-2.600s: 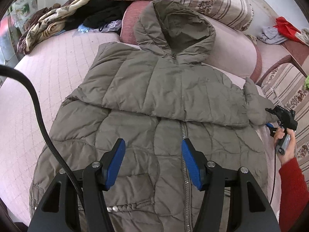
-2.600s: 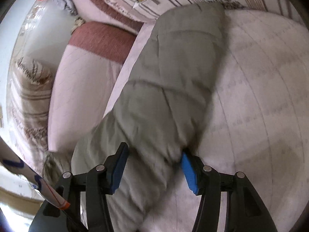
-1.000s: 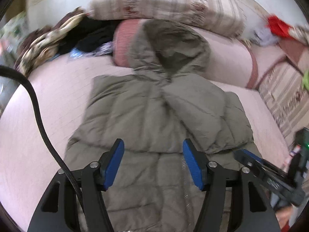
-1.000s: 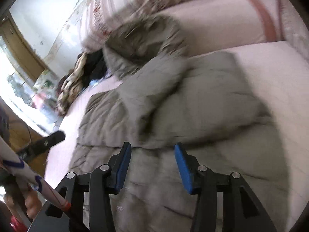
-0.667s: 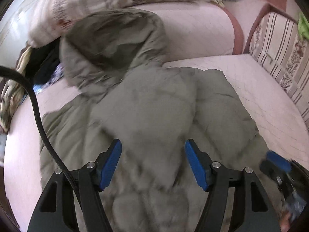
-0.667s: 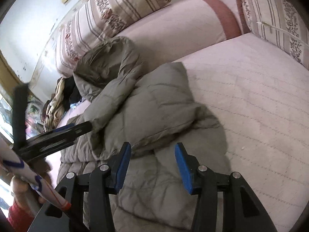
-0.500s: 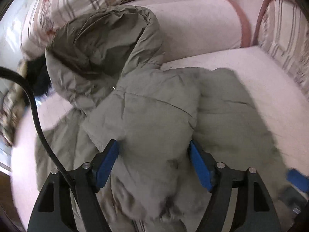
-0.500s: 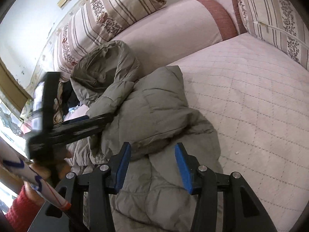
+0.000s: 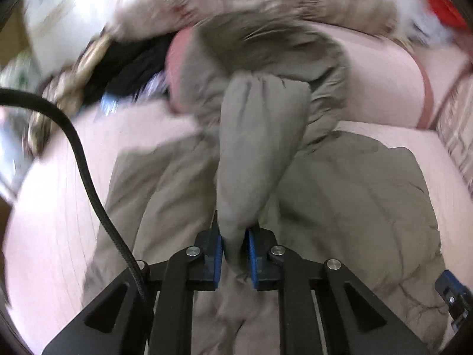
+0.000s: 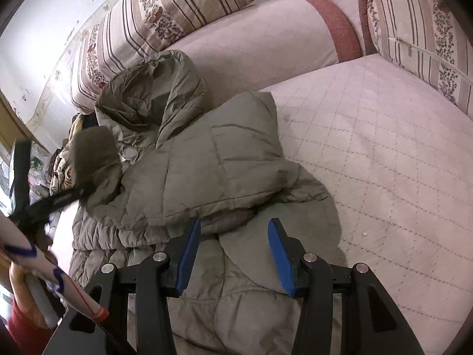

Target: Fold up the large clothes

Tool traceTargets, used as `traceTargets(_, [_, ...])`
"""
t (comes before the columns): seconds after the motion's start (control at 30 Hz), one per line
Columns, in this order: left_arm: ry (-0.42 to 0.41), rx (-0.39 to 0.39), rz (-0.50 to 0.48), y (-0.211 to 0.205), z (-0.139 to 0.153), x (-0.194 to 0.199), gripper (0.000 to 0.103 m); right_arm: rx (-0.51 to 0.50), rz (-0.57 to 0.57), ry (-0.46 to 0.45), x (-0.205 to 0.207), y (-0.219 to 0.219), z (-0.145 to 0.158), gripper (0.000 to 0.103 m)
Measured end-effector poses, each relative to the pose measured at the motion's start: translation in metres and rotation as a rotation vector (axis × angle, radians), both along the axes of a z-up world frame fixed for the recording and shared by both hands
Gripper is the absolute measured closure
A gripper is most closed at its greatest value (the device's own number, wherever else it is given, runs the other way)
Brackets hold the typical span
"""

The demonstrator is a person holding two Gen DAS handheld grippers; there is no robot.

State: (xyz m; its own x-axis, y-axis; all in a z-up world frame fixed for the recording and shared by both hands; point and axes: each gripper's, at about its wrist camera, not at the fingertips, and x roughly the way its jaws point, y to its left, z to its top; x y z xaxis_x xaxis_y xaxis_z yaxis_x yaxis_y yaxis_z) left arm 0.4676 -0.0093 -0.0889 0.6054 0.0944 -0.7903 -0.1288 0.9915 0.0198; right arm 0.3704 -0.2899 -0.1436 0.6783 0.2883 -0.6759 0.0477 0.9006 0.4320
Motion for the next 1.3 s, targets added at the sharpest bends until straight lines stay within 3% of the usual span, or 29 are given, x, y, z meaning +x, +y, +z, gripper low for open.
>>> traceTargets(0.17, [0.077, -0.137, 0.042, 0.039, -0.03, -0.011, 0.078, -0.012, 0.012, 0.018, 0.001, 0.007, -0.006, 0.051])
traceTargets(0.27, [0.066, -0.219, 0.046, 0.057, -0.031, -0.016, 0.07, -0.017, 0.017, 0.02, 0.0, 0.009, -0.007, 0.051])
traceTargets(0.57, [0.067, -0.274, 0.106, 0.09, -0.031, -0.024, 0.056, -0.013, 0.007, 0.034, 0.001, 0.006, -0.011, 0.051])
traceTargets(0.73, [0.09, -0.336, 0.166, 0.112, -0.032, -0.027, 0.054, -0.021, 0.008, 0.04, 0.002, 0.006, -0.012, 0.051])
traceTargets(0.87, [0.099, -0.439, 0.182, 0.133, -0.022, -0.04, 0.054, -0.02, 0.003, 0.04, 0.001, 0.005, -0.012, 0.049])
traceTargets(0.97, [0.073, -0.414, 0.2, 0.143, -0.006, -0.052, 0.054, -0.012, -0.005, 0.04, 0.002, 0.003, -0.012, 0.049])
traceTargets(1.13, [0.051, -0.27, 0.216, 0.141, 0.011, -0.049, 0.054, -0.017, -0.013, 0.041, 0.002, 0.004, -0.013, 0.048])
traceTargets(1.3, [0.102, -0.18, 0.207, 0.126, -0.01, -0.014, 0.054, -0.034, -0.011, 0.044, 0.003, 0.008, -0.015, 0.047])
